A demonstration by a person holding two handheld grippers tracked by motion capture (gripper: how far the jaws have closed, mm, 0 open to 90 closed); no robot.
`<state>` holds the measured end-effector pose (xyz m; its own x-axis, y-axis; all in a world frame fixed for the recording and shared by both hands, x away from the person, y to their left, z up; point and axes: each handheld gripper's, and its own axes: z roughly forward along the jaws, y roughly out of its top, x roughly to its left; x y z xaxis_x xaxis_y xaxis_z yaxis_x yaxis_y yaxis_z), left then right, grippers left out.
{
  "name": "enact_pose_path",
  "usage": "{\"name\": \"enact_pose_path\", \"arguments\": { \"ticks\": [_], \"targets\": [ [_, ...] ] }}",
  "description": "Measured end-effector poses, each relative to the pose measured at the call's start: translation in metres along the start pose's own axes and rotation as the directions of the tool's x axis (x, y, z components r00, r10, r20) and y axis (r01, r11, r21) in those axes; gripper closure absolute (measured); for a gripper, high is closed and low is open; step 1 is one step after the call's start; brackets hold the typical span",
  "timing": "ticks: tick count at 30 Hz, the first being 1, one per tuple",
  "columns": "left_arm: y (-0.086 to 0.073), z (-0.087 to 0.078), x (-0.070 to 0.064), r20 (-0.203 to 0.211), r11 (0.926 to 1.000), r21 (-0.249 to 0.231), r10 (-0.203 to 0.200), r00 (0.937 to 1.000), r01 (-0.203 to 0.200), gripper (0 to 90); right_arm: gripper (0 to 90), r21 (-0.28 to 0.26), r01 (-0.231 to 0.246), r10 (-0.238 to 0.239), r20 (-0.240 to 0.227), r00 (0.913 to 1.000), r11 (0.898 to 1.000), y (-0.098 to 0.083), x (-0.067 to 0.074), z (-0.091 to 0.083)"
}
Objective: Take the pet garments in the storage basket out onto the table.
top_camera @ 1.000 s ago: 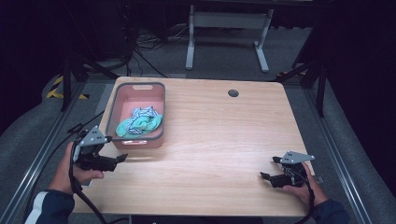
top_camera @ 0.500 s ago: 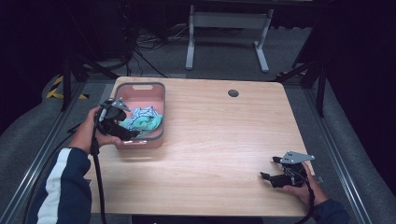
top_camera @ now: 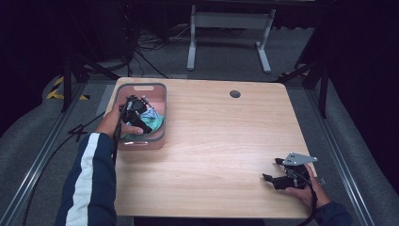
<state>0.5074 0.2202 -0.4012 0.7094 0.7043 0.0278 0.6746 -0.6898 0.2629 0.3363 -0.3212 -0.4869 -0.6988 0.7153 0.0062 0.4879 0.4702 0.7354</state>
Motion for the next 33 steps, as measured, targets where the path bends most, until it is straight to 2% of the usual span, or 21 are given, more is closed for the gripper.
{"name": "enact_pose_path", "arguments": {
  "ticks": [1, 2, 7, 8, 10, 12, 13, 17, 21, 22, 23, 24, 25, 26, 27, 29, 32, 33],
  "targets": [
    [0.003, 0.005, 0.003, -0.007, 0.9994, 0.035, -0.006, 1.0000, 0.006, 20.6, 15.2, 0.000, 0.000, 0.000, 0.000, 1.0000, 1.000, 0.000, 0.000, 0.000],
    [0.005, 0.007, 0.004, -0.007, 0.9991, 0.038, -0.017, 0.9998, 0.017, 20.3, 15.2, 0.001, 0.000, 0.000, -0.001, 1.0000, 1.000, 0.000, 0.000, 0.000],
    [0.012, 0.020, 0.008, -0.013, 0.9943, 0.105, -0.016, 0.9998, 0.017, 19.6, 15.2, 0.000, 0.000, 0.000, 0.000, 1.0000, 1.000, 0.000, 0.000, 0.000],
    [0.012, 0.020, 0.008, -0.013, 0.9943, 0.105, -0.016, 0.9998, 0.017, 19.2, 15.2, 0.000, 0.000, 0.000, 0.000, 1.0000, 1.000, 0.000, 0.000, 0.000],
    [0.013, 0.028, 0.008, -0.041, 0.9876, 0.155, -0.019, 0.9990, 0.025, 19.2, 15.2, 0.000, 0.000, 0.000, 0.000, 1.0000, 1.000, 0.000, 0.000, 0.000],
    [0.012, 0.036, 0.007, -0.072, 0.9820, 0.185, -0.027, 0.9971, 0.039, 19.0, 15.2, 0.000, 0.000, 0.000, 0.000, 1.0000, 1.000, 0.000, 0.000, 0.000],
    [0.013, 0.039, 0.008, -0.088, 0.9766, 0.211, -0.025, 0.9958, 0.043, 14.6, 15.2, 0.001, 0.000, 0.000, -0.001, 1.0000, 1.000, 0.000, 0.000, 0.000],
    [0.014, 0.038, 0.007, -0.101, 0.9729, 0.219, -0.054, 0.9934, 0.075, 18.9, 15.2, 0.000, 0.000, 0.000, 0.000, 1.0000, 1.000, 0.000, 0.000, 0.000],
    [0.009, 0.034, 0.011, -0.120, 0.9736, 0.199, -0.089, 0.9887, 0.112, 38.4, 15.2, 0.001, 0.000, 0.000, 0.000, 1.0000, 1.000, 0.000, 0.000, 0.000],
    [0.008, 0.033, 0.012, -0.140, 0.9742, 0.198, -0.082, 0.9868, 0.109, 45.7, 15.2, 0.001, 0.000, 0.000, 0.000, 1.0000, 1.000, 0.000, 0.000, 0.000],
    [0.008, 0.033, 0.010, -0.159, 0.9762, 0.194, -0.067, 0.9850, 0.098, 49.6, 15.2, 0.001, 0.000, 0.000, 0.000, 1.0000, 1.000, 0.000, 0.000, 0.000],
    [0.008, 0.033, 0.010, -0.159, 0.9762, 0.194, -0.067, 0.9850, 0.098, 51.5, 15.2, 0.001, 0.000, 0.000, 0.000, 1.0000, 1.000, 0.000, 0.000, 0.000],
    [0.008, 0.033, 0.007, -0.184, 0.9774, 0.191, -0.055, 0.9813, 0.091, 55.0, 15.2, 0.000, 0.000, 0.000, 0.000, 1.0000, 1.000, 0.000, 0.000, 0.000],
    [0.008, 0.033, 0.007, -0.184, 0.9774, 0.191, -0.055, 0.9813, 0.091, 57.5, 15.2, 0.000, 0.000, 0.000, 0.000, 1.0000, 1.000, 0.000, 0.000, 0.000],
    [0.008, 0.034, 0.005, -0.208, 0.9787, 0.189, -0.039, 0.9772, 0.080, 57.5, 15.2, 0.000, 0.000, 0.000, 0.000, 1.0000, 1.000, 0.000, 0.000, 0.000],
    [0.008, 0.034, 0.003, -0.234, 0.9790, 0.188, -0.033, 0.9718, 0.078, 63.1, 15.2, 0.000, 0.000, 0.000, 0.000, 1.0000, 1.000, 0.000, 0.000, 0.000],
    [0.006, 0.031, 0.001, -0.252, 0.9832, 0.164, -0.036, 0.9670, 0.080, 68.2, 15.2, 0.001, 0.000, 0.000, -0.001, 1.0000, 1.000, 0.000, 0.000, 0.000],
    [0.005, 0.030, 0.001, -0.251, 0.9848, 0.152, -0.044, 0.9671, 0.084, 69.2, 15.2, 0.001, 0.000, 0.000, -0.001, 1.0000, 1.000, 0.000, 0.000, 0.000]
  ]
}}
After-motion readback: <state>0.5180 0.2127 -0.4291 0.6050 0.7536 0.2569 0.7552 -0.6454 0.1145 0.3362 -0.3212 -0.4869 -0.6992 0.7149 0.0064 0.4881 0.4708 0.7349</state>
